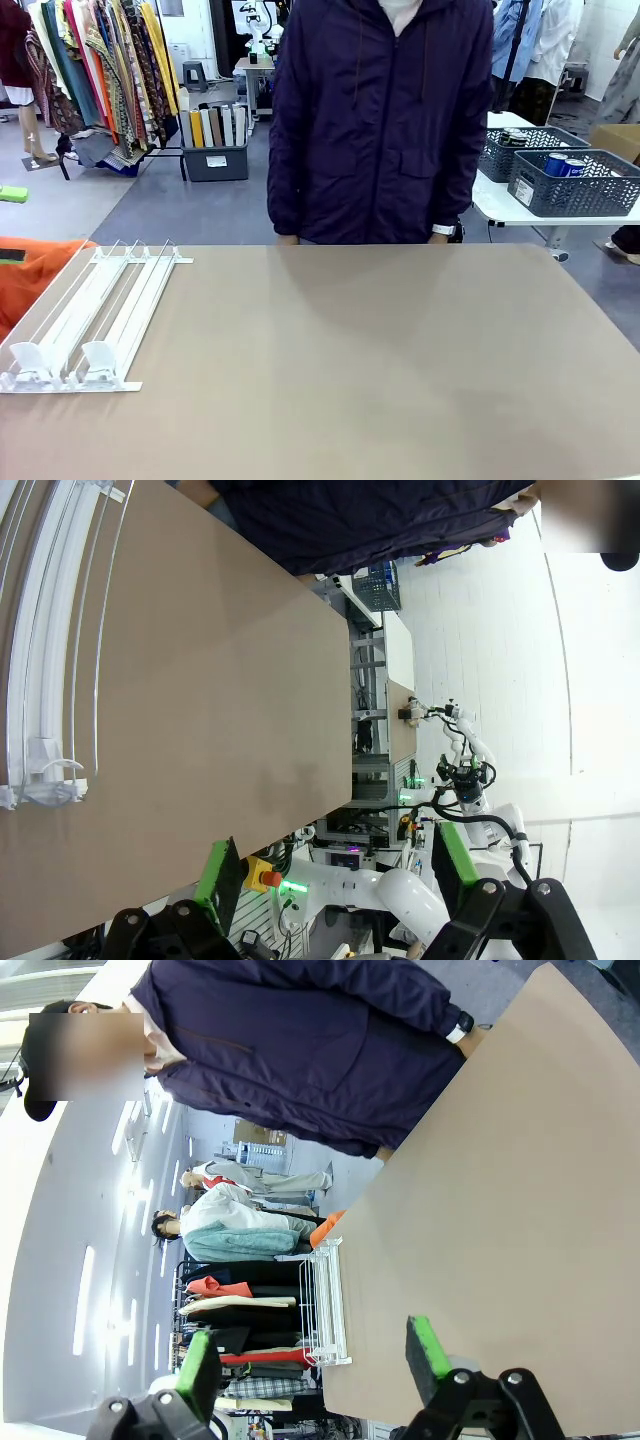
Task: Retrieve and store the cans from the dispenser.
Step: Pick up one can from the Automatic Can Dispenser and place it in the middle of the table.
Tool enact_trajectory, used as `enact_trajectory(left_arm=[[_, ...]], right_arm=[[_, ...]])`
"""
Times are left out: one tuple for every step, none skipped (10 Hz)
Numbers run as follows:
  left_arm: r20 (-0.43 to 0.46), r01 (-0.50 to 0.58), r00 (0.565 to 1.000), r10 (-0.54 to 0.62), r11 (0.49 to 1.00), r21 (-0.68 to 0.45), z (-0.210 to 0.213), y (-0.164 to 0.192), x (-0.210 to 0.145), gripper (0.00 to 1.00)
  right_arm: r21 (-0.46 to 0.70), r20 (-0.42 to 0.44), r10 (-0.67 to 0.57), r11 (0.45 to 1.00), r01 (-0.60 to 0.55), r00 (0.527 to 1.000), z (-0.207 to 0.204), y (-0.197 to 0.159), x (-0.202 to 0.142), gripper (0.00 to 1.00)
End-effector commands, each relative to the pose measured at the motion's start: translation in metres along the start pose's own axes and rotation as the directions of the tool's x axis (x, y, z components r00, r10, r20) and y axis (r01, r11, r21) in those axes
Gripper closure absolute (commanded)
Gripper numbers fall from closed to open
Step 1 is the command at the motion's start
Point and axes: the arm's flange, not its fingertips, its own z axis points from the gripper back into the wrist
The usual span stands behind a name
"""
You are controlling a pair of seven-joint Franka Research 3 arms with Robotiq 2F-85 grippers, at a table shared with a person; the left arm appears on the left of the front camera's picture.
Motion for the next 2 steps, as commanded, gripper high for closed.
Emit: enact_trajectory(left_arm=[[0.004, 0.010, 1.000, -0.010, 1.000, -0.023, 0.0001, -0.0005, 0.0003, 0.00], [0.004, 0.010, 1.000, -0.010, 1.000, -0.023, 0.0001, -0.0005, 0.0003, 0.00]], right_arm=[[0.032, 0.014, 0.024, 0.999, -0.024, 1.000, -0.0026, 0.0014, 0.0017, 0.00], [0.032, 0.014, 0.024, 0.999, -0.024, 1.000, -0.0026, 0.0014, 0.0017, 0.00]])
